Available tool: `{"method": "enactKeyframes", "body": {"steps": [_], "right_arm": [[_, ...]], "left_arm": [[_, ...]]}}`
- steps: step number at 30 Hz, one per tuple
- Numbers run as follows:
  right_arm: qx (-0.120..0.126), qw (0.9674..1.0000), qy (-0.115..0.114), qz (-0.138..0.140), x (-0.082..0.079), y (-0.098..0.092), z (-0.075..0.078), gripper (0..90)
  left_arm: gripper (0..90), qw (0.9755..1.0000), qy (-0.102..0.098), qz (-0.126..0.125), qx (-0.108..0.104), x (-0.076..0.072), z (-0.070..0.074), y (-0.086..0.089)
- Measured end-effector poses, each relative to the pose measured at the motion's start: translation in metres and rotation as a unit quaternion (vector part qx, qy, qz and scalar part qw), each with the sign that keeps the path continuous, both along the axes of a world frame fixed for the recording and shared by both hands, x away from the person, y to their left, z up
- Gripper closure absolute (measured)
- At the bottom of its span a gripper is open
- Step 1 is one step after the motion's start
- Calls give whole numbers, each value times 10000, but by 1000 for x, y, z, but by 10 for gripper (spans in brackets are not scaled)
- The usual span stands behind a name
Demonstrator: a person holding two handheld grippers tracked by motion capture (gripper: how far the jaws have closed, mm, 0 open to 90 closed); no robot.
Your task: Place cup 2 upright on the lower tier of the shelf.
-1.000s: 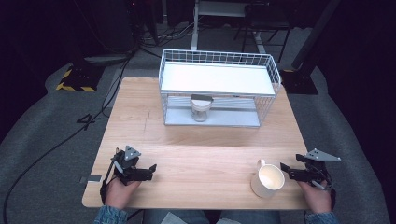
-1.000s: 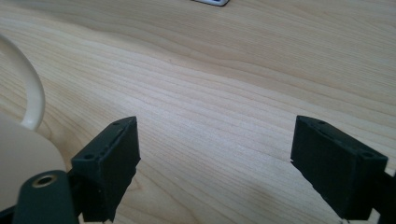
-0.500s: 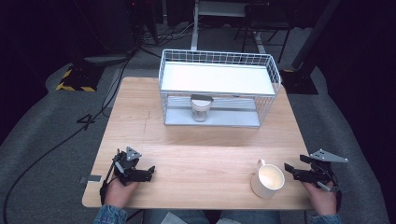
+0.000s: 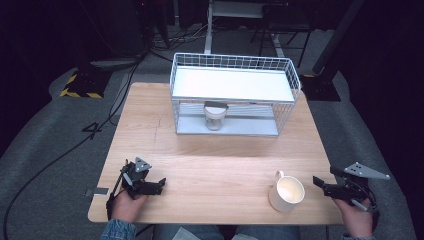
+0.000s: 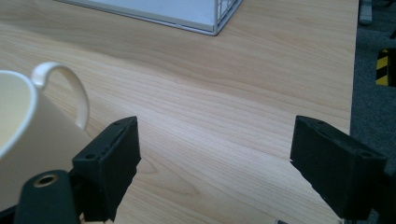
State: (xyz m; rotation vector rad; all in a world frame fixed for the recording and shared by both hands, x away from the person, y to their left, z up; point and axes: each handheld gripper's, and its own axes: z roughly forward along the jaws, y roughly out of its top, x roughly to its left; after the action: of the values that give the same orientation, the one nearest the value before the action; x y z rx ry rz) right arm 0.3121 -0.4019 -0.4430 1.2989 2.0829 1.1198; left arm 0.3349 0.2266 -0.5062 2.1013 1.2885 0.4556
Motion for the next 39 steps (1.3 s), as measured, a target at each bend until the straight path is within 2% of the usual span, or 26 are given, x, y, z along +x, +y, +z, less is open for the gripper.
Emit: {"method": "enactKeyframes", "body": {"steps": [3, 6, 13, 17, 31, 39], "right_arm": [[124, 9999, -57, 69, -7, 2, 7, 162], [432, 9987, -58, 264, -16, 6, 14, 162], [388, 9970, -145, 656, -32, 25, 26, 157], [347, 9957, -189, 840, -37, 35, 29, 155], [227, 9913, 14, 1297, -45, 63, 21, 102], [163, 9894, 120, 1437, -44, 77, 14, 16]], "left_arm": [[4, 10000, 4, 8, 3, 0, 0, 0], [4, 10000, 3, 11, 16, 0, 0, 0], [4, 10000, 4, 6, 19, 0, 0, -1], [4, 10000, 10, 7, 14, 0, 0, -1], [4, 10000, 12, 7, 13, 0, 0, -1], [4, 10000, 11, 8, 13, 0, 0, -1]]}}
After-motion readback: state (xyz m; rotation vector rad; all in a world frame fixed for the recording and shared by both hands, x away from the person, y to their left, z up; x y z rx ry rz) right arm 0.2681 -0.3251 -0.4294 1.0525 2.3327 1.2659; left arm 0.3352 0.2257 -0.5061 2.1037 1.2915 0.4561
